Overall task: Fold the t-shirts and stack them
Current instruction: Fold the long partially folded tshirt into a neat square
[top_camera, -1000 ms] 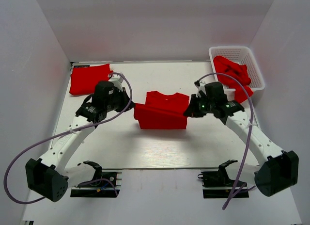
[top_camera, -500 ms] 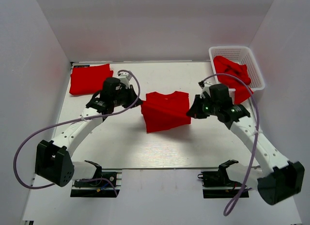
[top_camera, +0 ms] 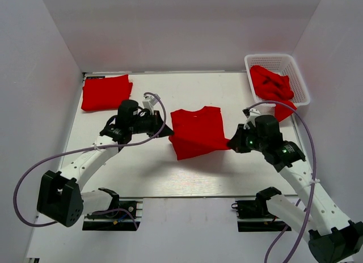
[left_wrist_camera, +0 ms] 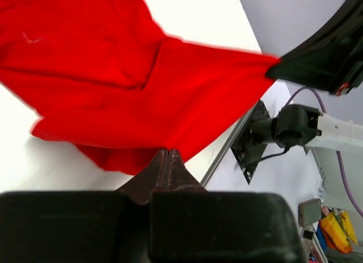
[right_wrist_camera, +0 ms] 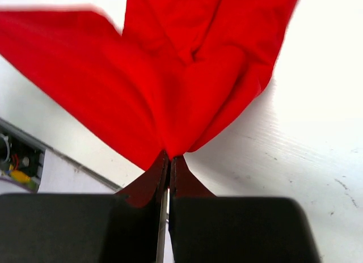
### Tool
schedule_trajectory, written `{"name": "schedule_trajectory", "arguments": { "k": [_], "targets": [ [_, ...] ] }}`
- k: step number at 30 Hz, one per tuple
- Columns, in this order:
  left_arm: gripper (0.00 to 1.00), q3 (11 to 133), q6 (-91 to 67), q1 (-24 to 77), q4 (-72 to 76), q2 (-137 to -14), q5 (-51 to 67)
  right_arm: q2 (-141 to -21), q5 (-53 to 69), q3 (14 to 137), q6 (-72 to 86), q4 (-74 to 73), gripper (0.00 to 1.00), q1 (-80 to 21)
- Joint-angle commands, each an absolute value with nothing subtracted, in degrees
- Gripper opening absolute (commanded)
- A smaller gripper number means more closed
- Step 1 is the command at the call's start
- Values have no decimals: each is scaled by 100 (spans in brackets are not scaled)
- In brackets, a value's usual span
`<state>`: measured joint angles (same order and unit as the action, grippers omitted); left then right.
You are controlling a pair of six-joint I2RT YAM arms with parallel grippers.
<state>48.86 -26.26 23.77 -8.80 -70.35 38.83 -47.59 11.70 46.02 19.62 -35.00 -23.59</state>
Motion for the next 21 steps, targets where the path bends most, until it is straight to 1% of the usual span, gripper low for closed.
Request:
{"name": "schedule_trajectory", "arguments": {
  "k": [1, 7, 12, 14, 16, 21],
  "targets": [
    [0, 4781, -2681, 2382, -834, -6654, 4035, -4491, 722, 4632, 2118, -3358, 0, -2329],
    [0, 4896, -2759, 2382, -678, -6837, 3771, -4737, 203, 4807, 2417, -3155, 0, -2320],
    [0, 5027, -2812, 2320, -256, -7478, 3718, -5291, 27, 5062, 2505, -3032, 0, -2303],
    [0, 5167, -2812, 2373, 43, -7760, 3823, -5466, 26, 5106, 2514, -2971, 0, -2303],
    [0, 5255, -2865, 2373, 193, -7953, 3928, -5458, -219, 5133, 2549, -2936, 0, -2277],
    [0, 5467, -2865, 2373, 264, -8350, 4052, -5545, -535, 5124, 2636, -2778, 0, -2224]
  ]
}}
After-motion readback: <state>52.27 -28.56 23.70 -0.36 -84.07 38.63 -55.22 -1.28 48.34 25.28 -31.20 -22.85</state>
